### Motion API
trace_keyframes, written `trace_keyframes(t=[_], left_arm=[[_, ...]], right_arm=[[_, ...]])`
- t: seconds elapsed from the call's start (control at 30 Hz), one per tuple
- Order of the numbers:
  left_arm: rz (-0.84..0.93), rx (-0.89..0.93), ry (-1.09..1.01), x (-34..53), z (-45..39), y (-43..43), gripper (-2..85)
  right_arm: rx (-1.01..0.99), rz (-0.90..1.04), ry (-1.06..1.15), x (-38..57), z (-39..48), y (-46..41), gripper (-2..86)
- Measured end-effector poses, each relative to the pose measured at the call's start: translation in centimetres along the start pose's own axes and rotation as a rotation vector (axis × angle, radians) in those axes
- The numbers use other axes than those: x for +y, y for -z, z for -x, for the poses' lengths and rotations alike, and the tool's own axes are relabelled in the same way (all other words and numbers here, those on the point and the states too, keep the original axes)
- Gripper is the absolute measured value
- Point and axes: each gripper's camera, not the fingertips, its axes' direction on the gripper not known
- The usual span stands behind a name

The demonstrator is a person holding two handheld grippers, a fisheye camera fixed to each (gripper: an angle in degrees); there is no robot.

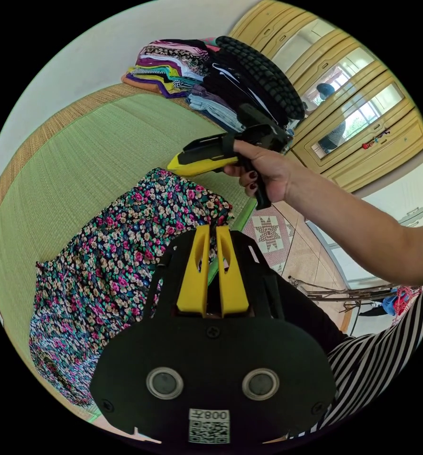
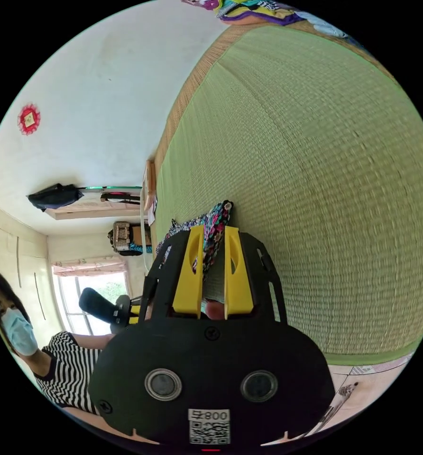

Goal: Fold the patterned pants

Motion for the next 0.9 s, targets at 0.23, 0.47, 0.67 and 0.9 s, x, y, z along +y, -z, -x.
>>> trace_keyframes(t=[0.23, 0.47, 0.67, 0.9], left_arm=[[-0.03, 0.05, 0.0, 1.5, 0.5, 1.3, 2.3], [-0.118, 0.138, -0.017, 2.0, 0.5, 3.7, 2.3], [-0.186, 0.189, 0.005, 5.6, 2.4, 7.4, 2.2], [-0.325, 0.19, 0.132, 14.9, 7.4, 15.6, 1.9]], right_arm=[[0.051, 0.043, 0.007, -0.4, 1.5, -0.1, 1.8], [0.142, -0.077, 0.062, 1.1, 5.6, 5.0, 1.0], [0.176, -0.151, 0.135, 3.9, 11.3, 5.5, 0.8], [0.035, -0.162, 0.288, 6.9, 21.2, 0.8, 0.8]])
